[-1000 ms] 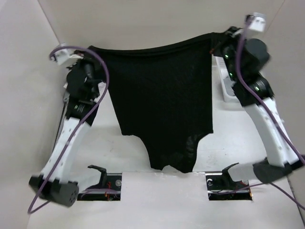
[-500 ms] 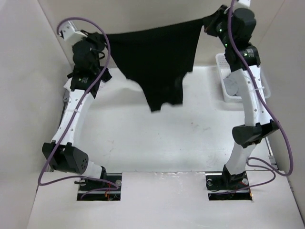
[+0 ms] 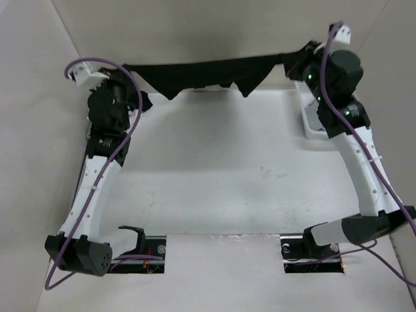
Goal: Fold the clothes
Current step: Flatten the tank top out
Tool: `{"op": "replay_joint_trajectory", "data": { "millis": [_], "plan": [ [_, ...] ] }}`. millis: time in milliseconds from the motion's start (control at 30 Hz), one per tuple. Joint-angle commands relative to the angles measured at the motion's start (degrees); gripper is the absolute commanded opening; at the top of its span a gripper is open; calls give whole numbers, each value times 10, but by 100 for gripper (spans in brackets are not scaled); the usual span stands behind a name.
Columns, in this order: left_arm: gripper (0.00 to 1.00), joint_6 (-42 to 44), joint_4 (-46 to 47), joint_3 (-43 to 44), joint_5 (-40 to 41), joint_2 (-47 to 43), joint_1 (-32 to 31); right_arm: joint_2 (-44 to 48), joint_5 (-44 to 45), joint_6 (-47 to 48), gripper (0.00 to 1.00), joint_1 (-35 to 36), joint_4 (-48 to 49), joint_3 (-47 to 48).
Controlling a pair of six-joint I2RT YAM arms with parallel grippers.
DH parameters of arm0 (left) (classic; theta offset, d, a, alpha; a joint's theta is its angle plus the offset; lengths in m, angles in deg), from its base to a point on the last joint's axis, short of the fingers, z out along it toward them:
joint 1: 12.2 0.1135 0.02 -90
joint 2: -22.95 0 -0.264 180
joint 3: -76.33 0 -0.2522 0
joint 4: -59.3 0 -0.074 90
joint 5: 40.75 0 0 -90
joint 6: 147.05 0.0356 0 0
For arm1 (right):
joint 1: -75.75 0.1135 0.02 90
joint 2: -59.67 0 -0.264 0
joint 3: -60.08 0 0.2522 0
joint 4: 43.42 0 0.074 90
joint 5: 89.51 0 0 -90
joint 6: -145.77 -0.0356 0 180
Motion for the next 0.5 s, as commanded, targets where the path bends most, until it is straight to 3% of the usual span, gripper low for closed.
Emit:
{"op": "replay_joint_trajectory", "data": {
  "millis": [0,200,467],
  "plan": [
    [2,-27,17,-116,5,-61,-7,66,0,-8,3,2,75,-159],
    [2,-84,-24,-366,27,-253,-26,239,9,-54,3,60,151,-469],
    [3,-107,-269,-508,20,-494,-28,436,55,-164,2,177,104,-752]
  ]
}}
